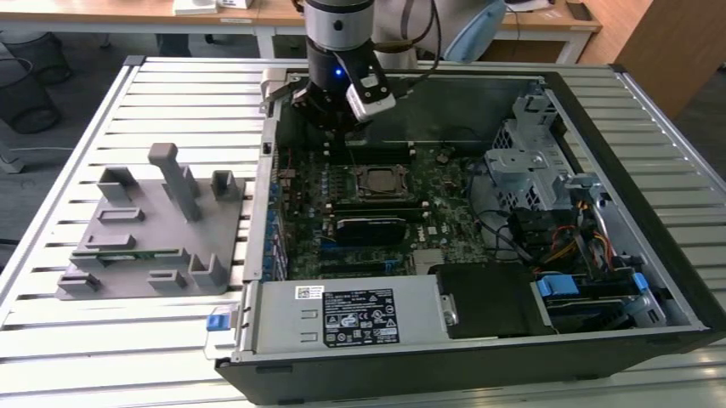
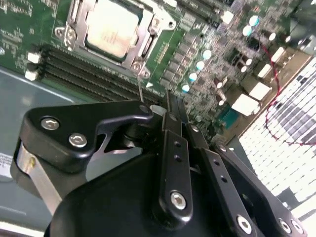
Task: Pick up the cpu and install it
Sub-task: 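Install the first cpu locking lever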
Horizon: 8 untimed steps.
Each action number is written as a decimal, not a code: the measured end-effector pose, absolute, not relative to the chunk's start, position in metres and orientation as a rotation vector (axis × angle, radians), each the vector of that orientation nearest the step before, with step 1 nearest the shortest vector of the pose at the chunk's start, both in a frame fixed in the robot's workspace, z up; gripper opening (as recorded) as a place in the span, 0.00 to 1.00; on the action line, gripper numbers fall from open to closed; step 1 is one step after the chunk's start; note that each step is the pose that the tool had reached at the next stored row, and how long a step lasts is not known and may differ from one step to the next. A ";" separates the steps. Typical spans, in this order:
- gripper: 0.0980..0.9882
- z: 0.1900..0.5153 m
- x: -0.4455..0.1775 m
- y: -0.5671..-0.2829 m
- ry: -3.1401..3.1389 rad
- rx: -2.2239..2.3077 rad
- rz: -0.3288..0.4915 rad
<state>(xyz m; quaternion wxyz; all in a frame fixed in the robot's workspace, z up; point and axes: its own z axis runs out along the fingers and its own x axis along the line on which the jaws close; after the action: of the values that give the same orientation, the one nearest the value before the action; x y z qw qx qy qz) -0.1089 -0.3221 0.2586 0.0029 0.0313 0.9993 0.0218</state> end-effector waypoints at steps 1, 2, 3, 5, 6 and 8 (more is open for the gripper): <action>0.01 0.258 -0.109 -0.320 3.134 0.098 0.068; 0.01 0.258 -0.109 -0.318 3.134 0.098 0.068; 0.01 0.258 -0.109 -0.315 3.133 0.098 0.068; 0.01 0.258 -0.109 -0.311 3.134 0.097 0.068; 0.01 0.258 -0.109 -0.310 3.134 0.096 0.068; 0.01 0.258 -0.107 -0.309 3.134 0.096 0.068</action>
<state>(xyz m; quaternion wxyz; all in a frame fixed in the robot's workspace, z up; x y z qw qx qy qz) -0.1074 -0.3087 0.2577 0.0028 0.0306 0.9993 0.0217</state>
